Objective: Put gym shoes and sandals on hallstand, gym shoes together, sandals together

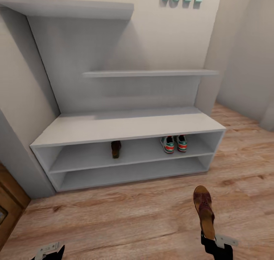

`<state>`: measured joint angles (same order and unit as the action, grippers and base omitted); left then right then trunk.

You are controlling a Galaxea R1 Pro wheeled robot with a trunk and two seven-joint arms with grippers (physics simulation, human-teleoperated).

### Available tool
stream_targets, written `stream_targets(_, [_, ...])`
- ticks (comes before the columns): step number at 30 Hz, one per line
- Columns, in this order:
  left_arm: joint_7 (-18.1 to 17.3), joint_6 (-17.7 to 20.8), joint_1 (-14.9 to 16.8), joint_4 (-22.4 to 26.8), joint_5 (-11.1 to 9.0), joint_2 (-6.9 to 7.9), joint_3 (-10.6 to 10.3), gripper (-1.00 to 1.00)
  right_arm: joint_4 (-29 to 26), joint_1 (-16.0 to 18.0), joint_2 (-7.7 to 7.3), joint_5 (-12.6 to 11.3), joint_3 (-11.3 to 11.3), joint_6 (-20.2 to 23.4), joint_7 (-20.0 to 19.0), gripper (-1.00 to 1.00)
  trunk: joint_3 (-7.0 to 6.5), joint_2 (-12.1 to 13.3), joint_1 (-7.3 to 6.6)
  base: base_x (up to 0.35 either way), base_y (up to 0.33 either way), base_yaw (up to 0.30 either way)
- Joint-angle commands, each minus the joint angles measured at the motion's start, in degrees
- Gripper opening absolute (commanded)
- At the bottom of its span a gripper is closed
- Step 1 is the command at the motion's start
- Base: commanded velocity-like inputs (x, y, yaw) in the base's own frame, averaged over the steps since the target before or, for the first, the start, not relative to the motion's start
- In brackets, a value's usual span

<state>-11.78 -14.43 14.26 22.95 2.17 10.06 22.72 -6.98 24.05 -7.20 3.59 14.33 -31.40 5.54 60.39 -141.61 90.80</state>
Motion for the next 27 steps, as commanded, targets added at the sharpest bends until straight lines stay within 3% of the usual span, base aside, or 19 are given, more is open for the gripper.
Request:
stream_targets(1, [-0.5,-0.2,0.1,-0.1,0.2,-0.04,0.5,1.00,0.0,0.0,-0.01,0.2,0.1,-0.2,0.3,-1.00,0.05,0.0,-0.01,0.000,0.307,0.208])
stream_targets(20, [-0.5,-0.2,0.1,0.0,0.3,-0.04,0.6,1.00,0.0,0.0,-0.01,0.2,0.2,-0.2,0.3,-1.00,0.05,0.0,-0.01,0.001,0.307,0.261])
stream_targets(27, [-0.5,-0.2,0.1,0.0,0.3,-0.04,0.5,1.00,0.0,0.0,-0.01,0.2,0.2,-0.2,0.3,-1.00,0.05,0.0,-0.01,0.058,0.307,0.093])
